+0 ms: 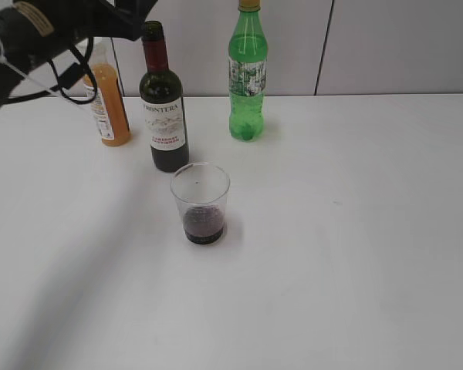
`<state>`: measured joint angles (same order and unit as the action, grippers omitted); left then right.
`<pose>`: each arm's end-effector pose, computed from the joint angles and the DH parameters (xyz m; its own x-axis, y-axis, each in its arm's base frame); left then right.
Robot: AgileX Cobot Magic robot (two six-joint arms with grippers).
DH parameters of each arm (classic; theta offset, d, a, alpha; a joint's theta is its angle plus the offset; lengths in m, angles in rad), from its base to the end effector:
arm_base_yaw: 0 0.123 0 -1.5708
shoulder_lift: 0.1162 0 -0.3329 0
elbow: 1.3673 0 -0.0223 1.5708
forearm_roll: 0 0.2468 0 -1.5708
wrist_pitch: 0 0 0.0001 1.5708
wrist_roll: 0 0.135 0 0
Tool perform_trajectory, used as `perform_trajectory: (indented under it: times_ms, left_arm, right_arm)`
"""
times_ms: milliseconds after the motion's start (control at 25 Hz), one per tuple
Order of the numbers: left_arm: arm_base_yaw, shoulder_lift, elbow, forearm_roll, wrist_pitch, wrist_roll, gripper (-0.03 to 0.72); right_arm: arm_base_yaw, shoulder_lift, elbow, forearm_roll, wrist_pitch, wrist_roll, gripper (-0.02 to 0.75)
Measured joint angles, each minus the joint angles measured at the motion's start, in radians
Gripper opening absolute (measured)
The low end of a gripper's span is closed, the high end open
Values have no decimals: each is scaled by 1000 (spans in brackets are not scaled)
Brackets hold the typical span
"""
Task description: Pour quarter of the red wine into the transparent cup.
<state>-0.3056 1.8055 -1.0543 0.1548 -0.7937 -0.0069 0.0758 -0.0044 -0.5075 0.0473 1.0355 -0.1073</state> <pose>0.4301 -0.1513 0.3176 0.1582 0.0563 -0.9858 0.3890 0.9141 0.1146 -0.0177 0.0042 0.2607 -0.4101 -0.1144 -0.9048 -0.1470 0.9874 -0.0582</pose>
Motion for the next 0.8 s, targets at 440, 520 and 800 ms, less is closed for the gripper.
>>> perform_trajectory:
  times_ms: [440, 520, 800]
  left_arm:
    - [56, -402, -7, -61, 782, 1, 621]
    - [82, -450, -8, -82, 965, 1, 615]
    - [168, -533, -9, -136, 1537, 7, 604]
  right_arm:
    - [0, 0, 0, 0, 1, 0, 531]
    - [0, 0, 0, 0, 1, 0, 531]
    - [0, 0, 0, 0, 1, 0, 531]
